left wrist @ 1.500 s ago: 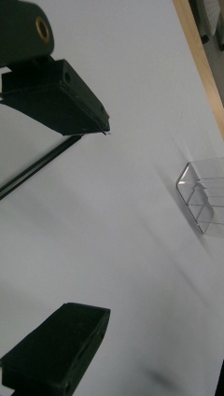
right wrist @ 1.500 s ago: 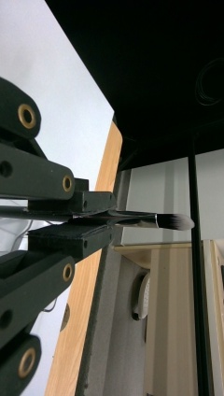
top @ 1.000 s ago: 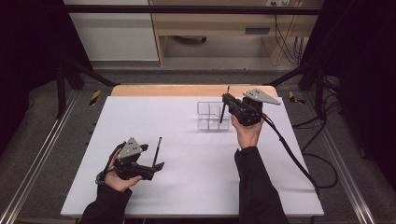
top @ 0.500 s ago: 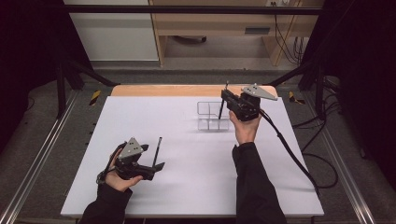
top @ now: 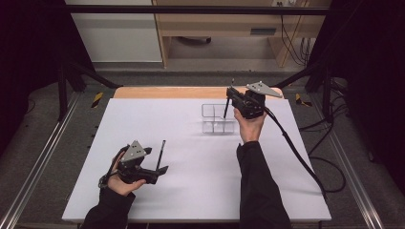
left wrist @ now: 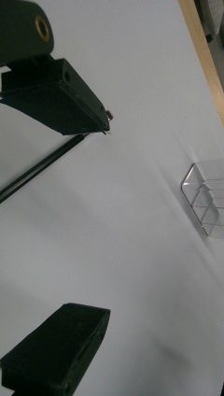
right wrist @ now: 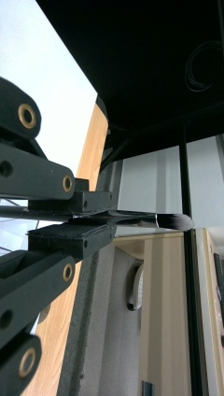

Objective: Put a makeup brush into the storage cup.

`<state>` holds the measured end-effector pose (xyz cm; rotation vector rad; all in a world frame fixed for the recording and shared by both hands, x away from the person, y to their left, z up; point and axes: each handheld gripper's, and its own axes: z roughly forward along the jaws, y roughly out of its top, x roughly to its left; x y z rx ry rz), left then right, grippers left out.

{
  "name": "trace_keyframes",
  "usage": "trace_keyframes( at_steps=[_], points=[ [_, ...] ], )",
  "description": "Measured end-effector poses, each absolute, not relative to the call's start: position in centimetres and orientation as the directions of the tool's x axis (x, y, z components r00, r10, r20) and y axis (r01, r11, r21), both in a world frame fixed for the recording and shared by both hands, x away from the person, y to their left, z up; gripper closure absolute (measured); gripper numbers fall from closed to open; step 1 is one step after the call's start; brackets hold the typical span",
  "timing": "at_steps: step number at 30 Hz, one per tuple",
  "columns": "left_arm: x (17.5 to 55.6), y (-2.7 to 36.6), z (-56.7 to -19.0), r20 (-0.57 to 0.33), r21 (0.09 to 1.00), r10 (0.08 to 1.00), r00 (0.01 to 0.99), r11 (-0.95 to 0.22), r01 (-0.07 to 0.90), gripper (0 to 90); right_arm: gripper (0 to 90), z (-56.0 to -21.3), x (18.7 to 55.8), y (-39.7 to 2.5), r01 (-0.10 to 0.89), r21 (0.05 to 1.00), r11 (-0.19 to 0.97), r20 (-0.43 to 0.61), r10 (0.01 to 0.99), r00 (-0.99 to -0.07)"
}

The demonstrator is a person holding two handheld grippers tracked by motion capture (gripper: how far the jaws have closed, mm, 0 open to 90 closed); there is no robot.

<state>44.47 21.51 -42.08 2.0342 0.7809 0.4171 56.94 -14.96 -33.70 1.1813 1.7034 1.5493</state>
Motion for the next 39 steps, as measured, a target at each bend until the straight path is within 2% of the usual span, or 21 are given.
trace_keyframes(
  at_steps=[39],
  points=[
    [44.5, 21.6, -42.0, -0.006, 0.838, 0.669, 0.743, -0.403, 0.369, 8.5, 84.1, -35.5, 60.5, -13.6, 0.258, 0.965, -0.055, 0.166, 0.885, -0.434]
  ],
)
